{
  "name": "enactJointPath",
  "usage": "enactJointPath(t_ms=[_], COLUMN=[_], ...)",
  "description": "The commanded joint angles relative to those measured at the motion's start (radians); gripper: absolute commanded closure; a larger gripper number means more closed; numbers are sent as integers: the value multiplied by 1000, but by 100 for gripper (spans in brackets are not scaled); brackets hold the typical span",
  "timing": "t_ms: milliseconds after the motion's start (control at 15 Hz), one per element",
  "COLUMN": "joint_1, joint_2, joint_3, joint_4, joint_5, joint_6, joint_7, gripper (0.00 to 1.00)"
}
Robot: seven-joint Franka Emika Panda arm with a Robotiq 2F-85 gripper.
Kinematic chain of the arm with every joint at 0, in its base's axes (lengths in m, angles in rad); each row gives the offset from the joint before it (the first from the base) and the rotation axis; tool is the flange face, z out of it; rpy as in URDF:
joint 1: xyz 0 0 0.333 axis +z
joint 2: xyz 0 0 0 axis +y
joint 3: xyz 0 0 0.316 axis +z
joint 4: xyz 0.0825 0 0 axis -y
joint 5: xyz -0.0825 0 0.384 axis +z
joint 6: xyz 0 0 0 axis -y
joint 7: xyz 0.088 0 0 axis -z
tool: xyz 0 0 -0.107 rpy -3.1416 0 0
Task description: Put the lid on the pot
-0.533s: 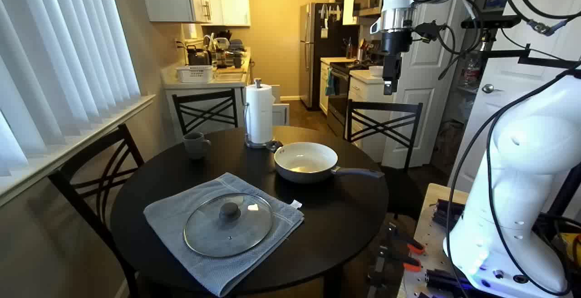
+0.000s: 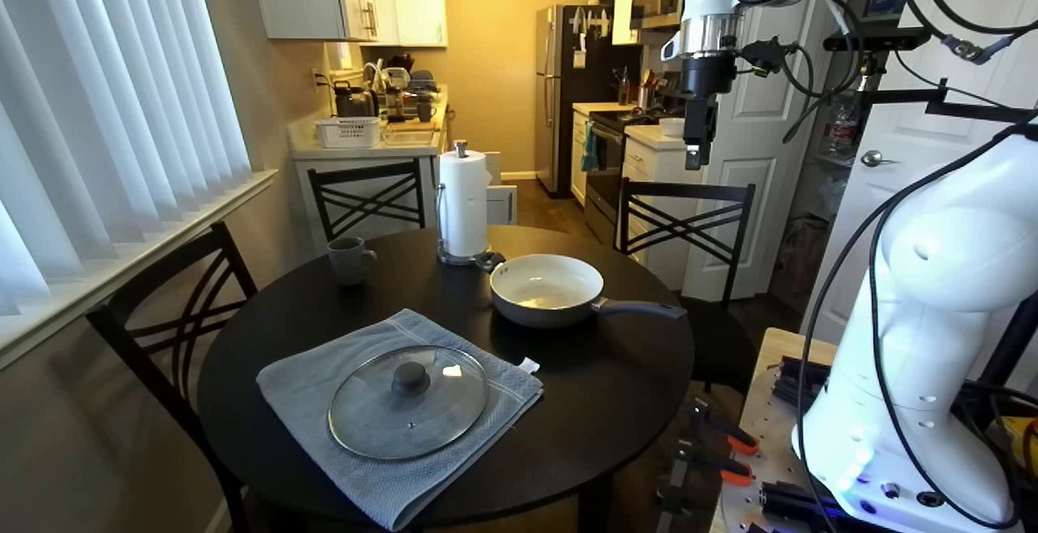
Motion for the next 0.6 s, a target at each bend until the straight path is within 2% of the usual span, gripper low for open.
enactJointPath(t_ms=[0,200,267,533], joint_1=[-13,-13,1,104], joint_2=[3,3,-3,-52], joint_3=[11,11,30,180], joint_4=[1,1,-6,-51], joint_5=[7,7,16,107], joint_6=[-1,-1,6,27], joint_7=[-6,-6,6,76], gripper=[0,0,0,0])
